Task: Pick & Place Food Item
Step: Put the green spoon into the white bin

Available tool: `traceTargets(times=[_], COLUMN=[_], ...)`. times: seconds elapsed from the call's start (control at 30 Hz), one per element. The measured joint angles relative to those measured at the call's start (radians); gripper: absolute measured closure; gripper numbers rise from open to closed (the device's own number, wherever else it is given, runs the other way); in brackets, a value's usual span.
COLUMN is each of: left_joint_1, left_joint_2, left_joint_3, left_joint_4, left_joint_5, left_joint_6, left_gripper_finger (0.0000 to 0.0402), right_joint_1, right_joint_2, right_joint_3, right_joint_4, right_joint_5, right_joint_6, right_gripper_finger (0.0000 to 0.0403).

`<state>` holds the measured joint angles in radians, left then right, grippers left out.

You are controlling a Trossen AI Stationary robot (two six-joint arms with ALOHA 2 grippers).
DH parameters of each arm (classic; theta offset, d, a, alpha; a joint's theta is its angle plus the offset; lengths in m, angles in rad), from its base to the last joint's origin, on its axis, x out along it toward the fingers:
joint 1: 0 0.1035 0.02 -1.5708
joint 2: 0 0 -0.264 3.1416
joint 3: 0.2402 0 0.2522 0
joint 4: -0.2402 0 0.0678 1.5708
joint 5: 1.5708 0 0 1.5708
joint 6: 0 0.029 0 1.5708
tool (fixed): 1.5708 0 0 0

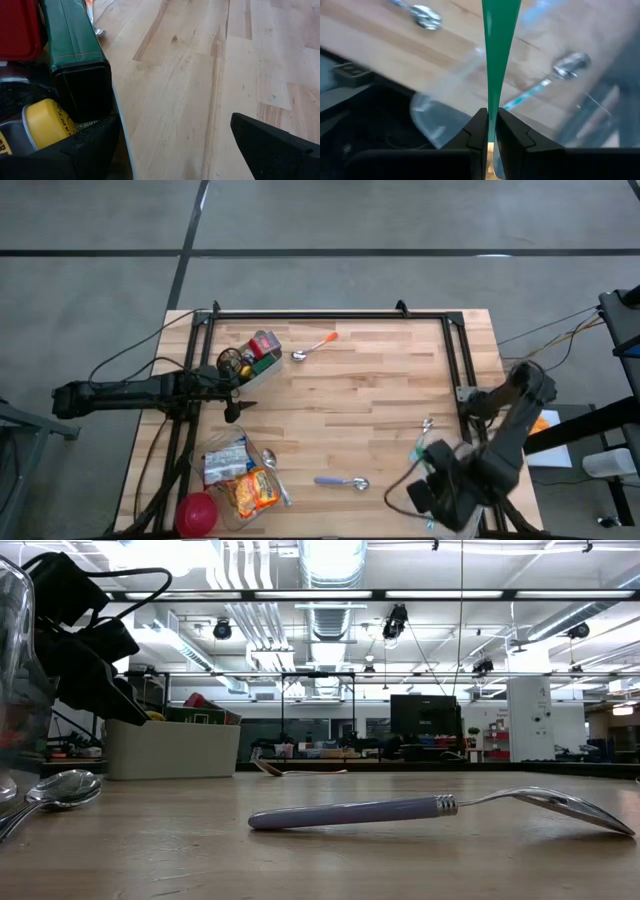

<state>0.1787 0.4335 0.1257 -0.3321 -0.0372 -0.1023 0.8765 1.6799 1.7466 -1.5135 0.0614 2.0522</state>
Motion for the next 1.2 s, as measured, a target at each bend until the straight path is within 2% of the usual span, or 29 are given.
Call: traceTargets(times=[0.13, 0.3, 0.57, 0.97, 1.2], left_joint_1=[0.0, 0.0, 0.0, 0.0, 0.0], left_joint_2=[0.0, 0.0, 0.0, 0.0, 0.0], left_joint_3=[0.0, 0.0, 0.0, 0.0, 0.0], left_joint_4=[0.0, 0.0, 0.0, 0.0, 0.0], left_joint_5=[0.0, 0.0, 0.0, 0.0, 0.0], left_joint_6=[0.0, 0.0, 0.0, 0.0, 0.0], left_gripper_finger=[0.0018, 0.0018, 0.0018, 0.0018, 0.0018], right_joint_1=[0.064, 0.108, 0.109, 0.108, 0.107], right_joint_2=[0.05, 0.104, 0.139, 0.137, 0.134], right_joint_3=[-0.001, -0.006, -0.077, -0.23, -0.265], right_joint_4=[-0.057, -0.059, -0.058, -0.042, -0.023], right_joint_5=[-0.001, -0.002, -0.085, -0.088, -0.088], right_joint_6=[0.107, 0.155, 0.212, 0.246, 0.263], right_gripper_finger=[0.0374, 0.0374, 0.0375, 0.0374, 0.0363])
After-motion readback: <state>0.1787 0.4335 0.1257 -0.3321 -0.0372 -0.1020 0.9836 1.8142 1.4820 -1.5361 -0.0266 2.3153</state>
